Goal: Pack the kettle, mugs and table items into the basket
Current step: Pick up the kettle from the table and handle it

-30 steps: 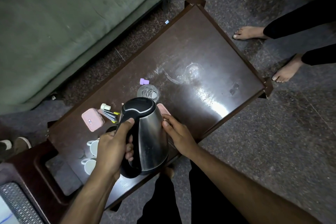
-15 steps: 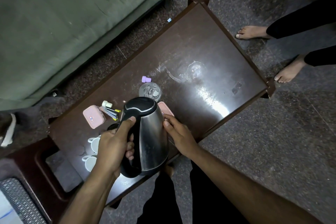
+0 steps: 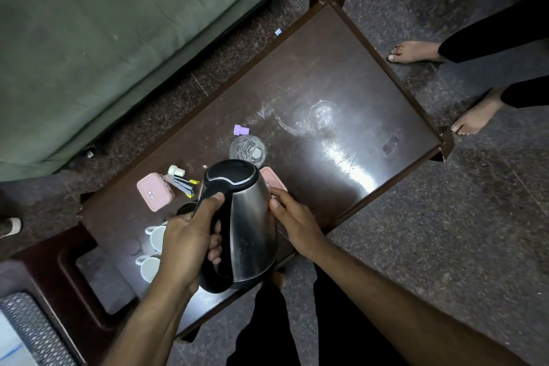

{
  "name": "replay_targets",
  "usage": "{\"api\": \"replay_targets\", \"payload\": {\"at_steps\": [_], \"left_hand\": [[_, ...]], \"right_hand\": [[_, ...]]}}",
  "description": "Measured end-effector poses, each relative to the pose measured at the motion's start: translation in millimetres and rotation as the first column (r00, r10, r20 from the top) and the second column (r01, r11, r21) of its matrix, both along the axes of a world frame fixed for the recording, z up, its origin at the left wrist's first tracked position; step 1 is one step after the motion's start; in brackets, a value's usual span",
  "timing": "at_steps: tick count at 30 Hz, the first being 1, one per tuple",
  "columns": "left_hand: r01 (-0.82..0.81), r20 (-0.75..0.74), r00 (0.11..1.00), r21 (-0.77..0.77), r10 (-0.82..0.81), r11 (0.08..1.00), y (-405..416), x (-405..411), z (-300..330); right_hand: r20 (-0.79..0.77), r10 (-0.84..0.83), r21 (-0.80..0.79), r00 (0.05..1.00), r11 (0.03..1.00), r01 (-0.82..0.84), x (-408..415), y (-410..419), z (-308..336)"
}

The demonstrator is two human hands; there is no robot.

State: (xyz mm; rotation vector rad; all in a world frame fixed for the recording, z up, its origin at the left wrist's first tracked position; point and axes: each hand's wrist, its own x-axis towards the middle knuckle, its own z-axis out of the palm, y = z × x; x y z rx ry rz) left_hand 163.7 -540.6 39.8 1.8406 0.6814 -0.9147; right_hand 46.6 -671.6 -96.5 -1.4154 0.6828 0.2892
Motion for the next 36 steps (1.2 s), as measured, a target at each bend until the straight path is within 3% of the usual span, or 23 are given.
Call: {"api": "replay_targets", "payload": {"at_steps": [36], "left_hand": [[-0.030, -0.025, 0.999, 0.014, 0.030, 0.999, 5.4, 0.3, 3.8]], "right_hand": [[0.026, 0.006, 0.009, 1.000, 1.000, -0.006, 3.1, 5.6, -6.3]]}}
